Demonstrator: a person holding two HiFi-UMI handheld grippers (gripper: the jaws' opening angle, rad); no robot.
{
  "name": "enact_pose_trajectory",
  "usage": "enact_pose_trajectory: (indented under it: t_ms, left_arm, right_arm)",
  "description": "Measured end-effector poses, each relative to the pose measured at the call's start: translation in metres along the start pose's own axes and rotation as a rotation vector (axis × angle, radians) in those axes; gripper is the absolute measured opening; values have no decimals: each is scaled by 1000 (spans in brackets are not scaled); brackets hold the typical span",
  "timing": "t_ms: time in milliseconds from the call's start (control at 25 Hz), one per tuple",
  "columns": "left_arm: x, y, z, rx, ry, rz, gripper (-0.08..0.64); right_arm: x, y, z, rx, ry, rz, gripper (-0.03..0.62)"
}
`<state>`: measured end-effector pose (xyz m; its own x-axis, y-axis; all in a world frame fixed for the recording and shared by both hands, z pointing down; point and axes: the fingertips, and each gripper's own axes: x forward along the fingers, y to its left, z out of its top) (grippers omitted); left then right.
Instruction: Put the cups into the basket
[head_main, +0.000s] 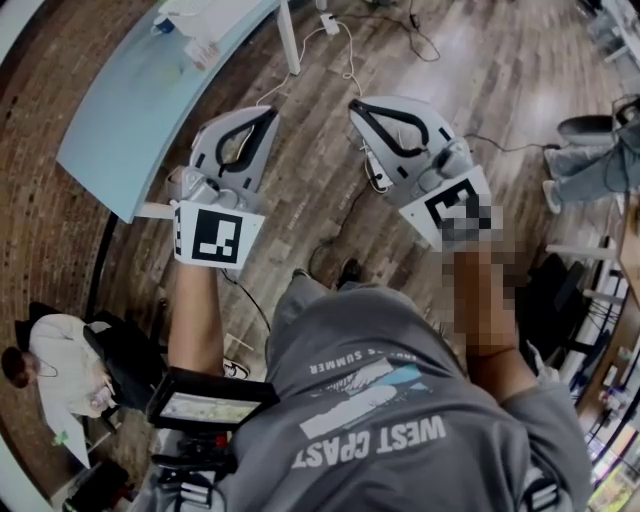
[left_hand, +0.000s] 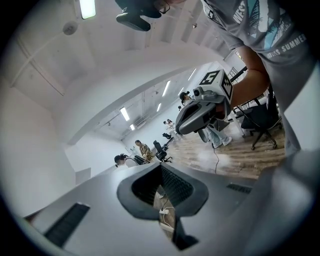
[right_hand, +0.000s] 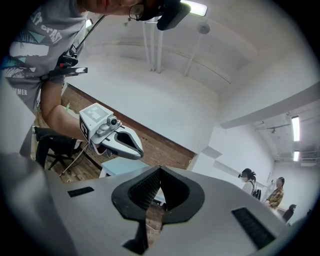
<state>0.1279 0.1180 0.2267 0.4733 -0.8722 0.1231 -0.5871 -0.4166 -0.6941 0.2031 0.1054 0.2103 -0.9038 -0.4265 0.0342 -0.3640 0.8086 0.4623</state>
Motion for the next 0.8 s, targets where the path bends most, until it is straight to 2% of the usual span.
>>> enact_pose_trajectory:
  t_ms: [240, 640, 720, 800]
  left_arm:
    - [13, 6, -6, -5, 18, 3, 0]
    - [44, 34, -52, -17, -1, -7, 0]
    - [48, 45, -63, -24, -5, -5, 0]
    - [52, 57, -76, -14, 3, -8, 0]
  right_arm:
    - [10, -10, -7, 0, -1, 22, 11]
    - [65, -24, -23, 30, 5, 17, 11]
    - [82, -28, -29, -8, 33, 21, 11]
    - [99, -30, -36, -107, 93, 22, 11]
